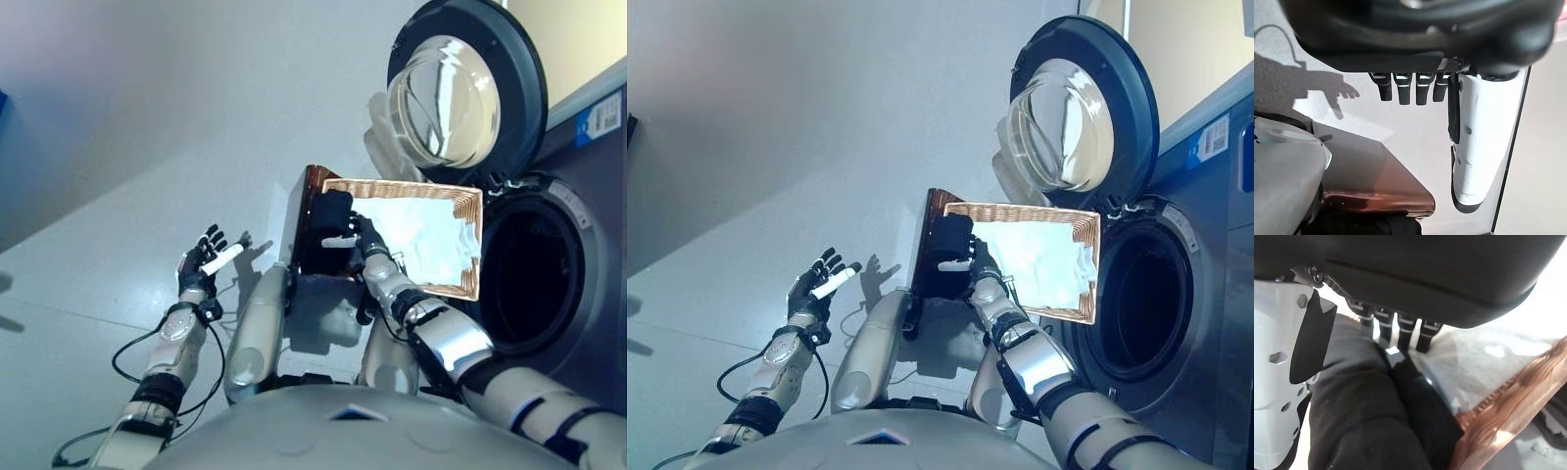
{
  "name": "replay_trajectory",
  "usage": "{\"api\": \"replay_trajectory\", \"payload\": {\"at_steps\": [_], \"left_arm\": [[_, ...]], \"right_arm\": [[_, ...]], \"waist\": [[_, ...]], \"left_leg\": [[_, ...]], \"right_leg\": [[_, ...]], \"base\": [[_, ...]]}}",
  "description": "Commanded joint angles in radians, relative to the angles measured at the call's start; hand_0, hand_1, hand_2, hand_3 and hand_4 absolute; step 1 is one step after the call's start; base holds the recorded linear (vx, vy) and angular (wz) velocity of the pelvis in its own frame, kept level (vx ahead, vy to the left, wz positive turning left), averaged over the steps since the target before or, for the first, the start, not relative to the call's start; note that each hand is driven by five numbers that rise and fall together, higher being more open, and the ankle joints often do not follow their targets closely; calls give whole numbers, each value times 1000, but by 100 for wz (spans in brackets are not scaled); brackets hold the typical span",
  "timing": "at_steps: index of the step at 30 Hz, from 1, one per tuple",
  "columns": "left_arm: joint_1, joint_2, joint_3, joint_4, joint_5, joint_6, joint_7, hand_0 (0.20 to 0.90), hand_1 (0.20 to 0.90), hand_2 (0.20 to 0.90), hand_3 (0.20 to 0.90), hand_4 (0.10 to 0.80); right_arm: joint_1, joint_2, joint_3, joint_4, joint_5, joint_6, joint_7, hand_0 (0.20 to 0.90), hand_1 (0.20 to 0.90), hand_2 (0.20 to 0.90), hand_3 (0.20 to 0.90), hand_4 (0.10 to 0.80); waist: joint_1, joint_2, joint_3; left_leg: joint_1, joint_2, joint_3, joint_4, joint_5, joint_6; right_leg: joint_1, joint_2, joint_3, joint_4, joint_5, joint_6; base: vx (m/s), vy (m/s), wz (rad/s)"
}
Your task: Pick up the clothes and place them into the washing machine
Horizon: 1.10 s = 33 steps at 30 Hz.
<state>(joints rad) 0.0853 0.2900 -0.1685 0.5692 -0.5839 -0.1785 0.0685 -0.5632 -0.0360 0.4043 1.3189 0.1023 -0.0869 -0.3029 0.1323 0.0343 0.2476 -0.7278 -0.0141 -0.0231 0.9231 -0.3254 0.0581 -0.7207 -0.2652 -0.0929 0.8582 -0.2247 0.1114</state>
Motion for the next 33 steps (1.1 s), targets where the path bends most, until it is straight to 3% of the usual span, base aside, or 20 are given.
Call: {"api": "replay_trajectory", "payload": {"at_steps": [1,10,31,32,33], "left_arm": [[-13,44,9,-119,2,-51,11,900,900,900,900,800],[-6,47,5,-136,-5,-57,11,900,900,900,900,800],[2,77,-11,-166,-2,-57,14,900,900,900,900,800],[1,78,-10,-166,-3,-58,15,900,900,900,900,800],[-1,79,-11,-167,-1,-58,16,900,900,900,900,800]], "right_arm": [[-55,42,45,-12,24,-34,27,900,900,900,900,800],[-69,55,84,-13,-11,-27,52,900,900,900,900,800],[-180,50,46,69,-112,25,3,900,900,900,900,800],[-181,50,43,70,-111,26,2,527,527,527,527,533],[-178,49,41,71,-112,28,1,464,464,464,464,488]], "waist": [[41,14,-15],[50,23,-10],[98,57,-22],[98,57,-22],[99,56,-22]], "left_leg": [[-7,-4,-10,7,-26,-29],[-44,-9,-8,21,-23,-27],[-132,-36,-12,55,-19,-19],[-132,-37,-13,54,-18,-18],[-131,-38,-14,52,-18,-18]], "right_leg": [[20,11,0,45,-79,-54],[-21,4,2,67,-82,-55],[-98,-26,-4,115,-93,-50],[-97,-27,-4,114,-93,-49],[-96,-30,-4,116,-95,-50]], "base": [[0,0,0],[-4,1,-2],[-4,5,5],[9,8,9],[9,8,11]]}}
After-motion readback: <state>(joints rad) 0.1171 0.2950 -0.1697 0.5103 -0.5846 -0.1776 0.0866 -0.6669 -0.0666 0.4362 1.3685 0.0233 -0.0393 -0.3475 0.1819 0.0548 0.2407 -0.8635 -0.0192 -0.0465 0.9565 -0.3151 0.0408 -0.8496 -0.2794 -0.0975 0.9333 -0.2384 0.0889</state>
